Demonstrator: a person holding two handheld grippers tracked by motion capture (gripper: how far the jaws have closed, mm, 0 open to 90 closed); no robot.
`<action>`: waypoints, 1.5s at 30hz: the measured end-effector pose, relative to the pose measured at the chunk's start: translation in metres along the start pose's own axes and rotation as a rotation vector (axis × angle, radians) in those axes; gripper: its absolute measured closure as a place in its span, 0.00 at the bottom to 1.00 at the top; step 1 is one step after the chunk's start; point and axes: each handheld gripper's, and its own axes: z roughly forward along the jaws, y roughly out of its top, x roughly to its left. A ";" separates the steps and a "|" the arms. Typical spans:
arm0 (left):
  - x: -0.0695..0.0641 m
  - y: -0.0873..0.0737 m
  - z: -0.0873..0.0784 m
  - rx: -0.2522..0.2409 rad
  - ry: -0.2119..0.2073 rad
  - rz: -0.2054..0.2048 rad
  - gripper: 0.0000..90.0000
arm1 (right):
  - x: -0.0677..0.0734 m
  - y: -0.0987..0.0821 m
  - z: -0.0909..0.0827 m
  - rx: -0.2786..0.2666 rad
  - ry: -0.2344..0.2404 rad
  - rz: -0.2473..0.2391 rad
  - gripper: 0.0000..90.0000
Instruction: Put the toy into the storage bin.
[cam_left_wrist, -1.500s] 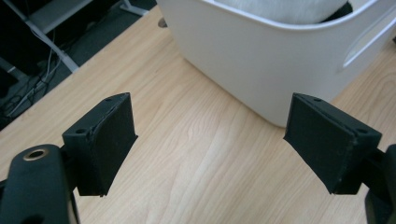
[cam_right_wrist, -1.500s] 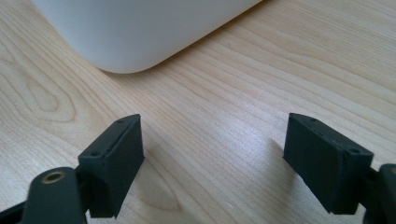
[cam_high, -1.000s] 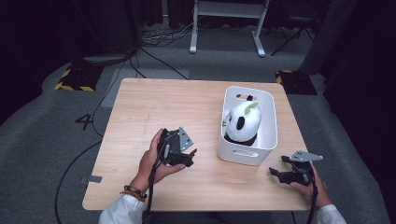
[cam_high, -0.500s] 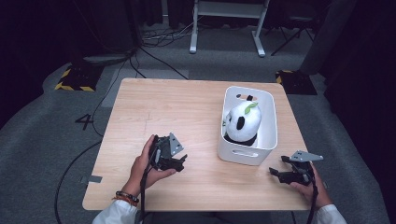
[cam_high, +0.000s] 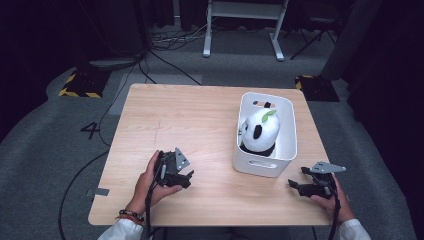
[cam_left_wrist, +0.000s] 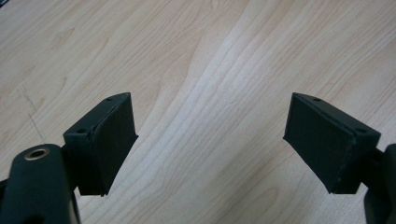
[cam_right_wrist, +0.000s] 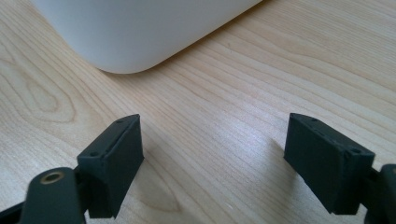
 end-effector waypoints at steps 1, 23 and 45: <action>0.000 -0.002 0.001 0.001 0.000 -0.004 0.18 | 0.000 0.000 0.000 0.000 0.000 0.000 0.21; 0.004 -0.048 0.013 0.036 -0.052 -0.129 0.18 | 0.000 0.000 0.000 0.001 -0.003 -0.001 0.21; 0.017 -0.080 0.003 -0.010 -0.097 -0.275 0.17 | 0.000 0.000 0.000 0.001 -0.004 -0.001 0.21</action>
